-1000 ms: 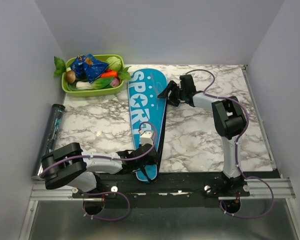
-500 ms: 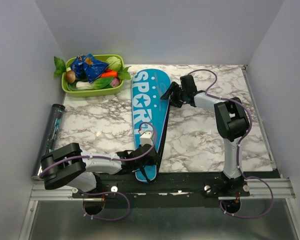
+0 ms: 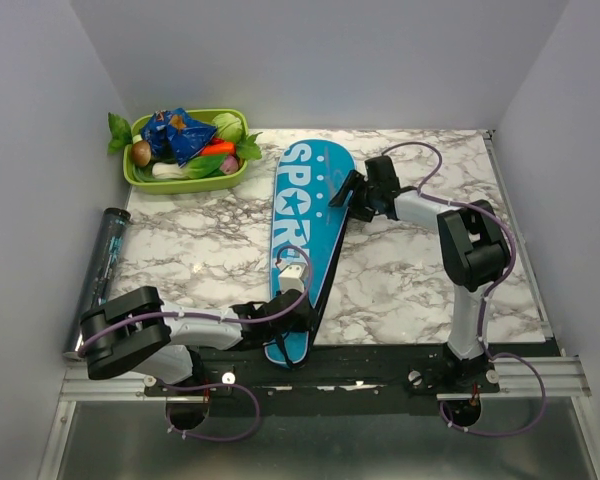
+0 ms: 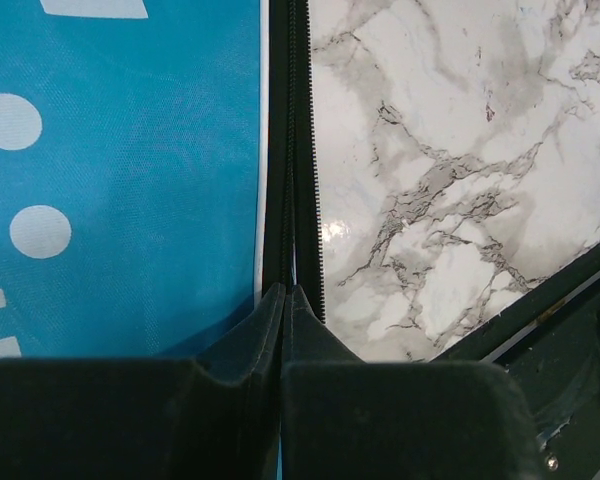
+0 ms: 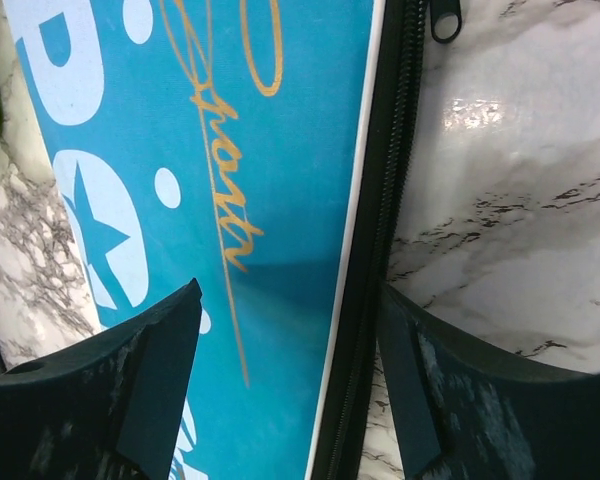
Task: Pack up the badminton gear
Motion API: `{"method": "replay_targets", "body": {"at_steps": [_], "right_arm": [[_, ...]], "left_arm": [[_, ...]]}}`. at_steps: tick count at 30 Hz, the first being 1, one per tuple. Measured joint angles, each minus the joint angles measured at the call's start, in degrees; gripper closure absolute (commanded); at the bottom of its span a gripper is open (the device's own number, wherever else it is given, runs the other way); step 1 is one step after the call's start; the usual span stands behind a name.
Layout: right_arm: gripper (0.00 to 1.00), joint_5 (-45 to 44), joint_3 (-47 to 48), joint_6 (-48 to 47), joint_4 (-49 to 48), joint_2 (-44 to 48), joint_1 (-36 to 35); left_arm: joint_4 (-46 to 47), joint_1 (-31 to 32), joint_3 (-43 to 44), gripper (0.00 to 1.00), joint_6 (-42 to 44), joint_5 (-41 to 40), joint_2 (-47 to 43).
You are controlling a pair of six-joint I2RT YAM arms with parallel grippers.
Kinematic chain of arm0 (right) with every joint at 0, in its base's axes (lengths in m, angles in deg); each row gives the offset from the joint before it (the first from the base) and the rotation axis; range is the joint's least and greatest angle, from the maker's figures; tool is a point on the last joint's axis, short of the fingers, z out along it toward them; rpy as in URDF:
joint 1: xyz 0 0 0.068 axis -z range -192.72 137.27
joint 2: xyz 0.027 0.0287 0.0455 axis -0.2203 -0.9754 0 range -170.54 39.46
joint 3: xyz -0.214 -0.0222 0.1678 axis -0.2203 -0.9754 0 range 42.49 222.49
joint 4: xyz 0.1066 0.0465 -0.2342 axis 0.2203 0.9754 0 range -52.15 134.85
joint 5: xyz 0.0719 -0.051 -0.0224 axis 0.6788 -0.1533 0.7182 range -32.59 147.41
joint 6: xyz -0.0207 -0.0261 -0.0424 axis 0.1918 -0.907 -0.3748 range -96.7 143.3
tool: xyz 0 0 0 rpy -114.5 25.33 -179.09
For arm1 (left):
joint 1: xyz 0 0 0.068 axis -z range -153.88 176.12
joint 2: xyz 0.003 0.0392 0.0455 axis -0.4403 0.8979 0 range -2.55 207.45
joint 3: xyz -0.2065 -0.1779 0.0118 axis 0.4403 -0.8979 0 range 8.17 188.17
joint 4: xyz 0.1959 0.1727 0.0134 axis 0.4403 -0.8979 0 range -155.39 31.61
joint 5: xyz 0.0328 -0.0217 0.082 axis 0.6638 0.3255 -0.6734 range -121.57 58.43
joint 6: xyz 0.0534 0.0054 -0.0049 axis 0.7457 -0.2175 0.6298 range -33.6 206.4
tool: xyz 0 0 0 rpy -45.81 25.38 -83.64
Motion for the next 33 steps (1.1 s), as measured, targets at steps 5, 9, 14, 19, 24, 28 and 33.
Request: {"method": "replay_targets", "body": {"at_steps": [5,9,14,19,24,28,33], "right_arm": [[0.3,-1.0,-0.4,-0.3,0.7,0.2,0.0],[0.45,-1.9,-0.5,-0.1,1.7,0.2,0.0],[0.84,-2.5,-1.1,0.5,3.0,0.1,0.4],[0.99,-2.6,-1.2,1.4,3.3,0.1,0.4],[0.99,-2.9,-4.8,2.3,1.7,2.3,1.0],[0.99,-5.0,-15.2,3.9,-1.2,10.0,1.8],[0.99,-7.0,-32.7,8.5,-6.6,23.3,2.2]], "left_arm": [[0.5,0.0,0.0,0.92,0.0,0.0,0.7],[0.7,-0.3,-0.2,0.92,-0.2,0.1,0.7],[0.2,-2.3,-1.6,0.92,-0.5,0.9,-1.4],[-1.9,-4.8,-3.9,0.91,-0.5,1.0,-5.8],[-5.8,-7.1,-5.5,0.89,-0.7,0.9,-11.0],[-9.5,-9.5,-6.0,0.87,-1.2,0.6,-14.2],[-11.8,-14.1,-6.0,0.87,-1.3,-0.5,-15.1]]}}
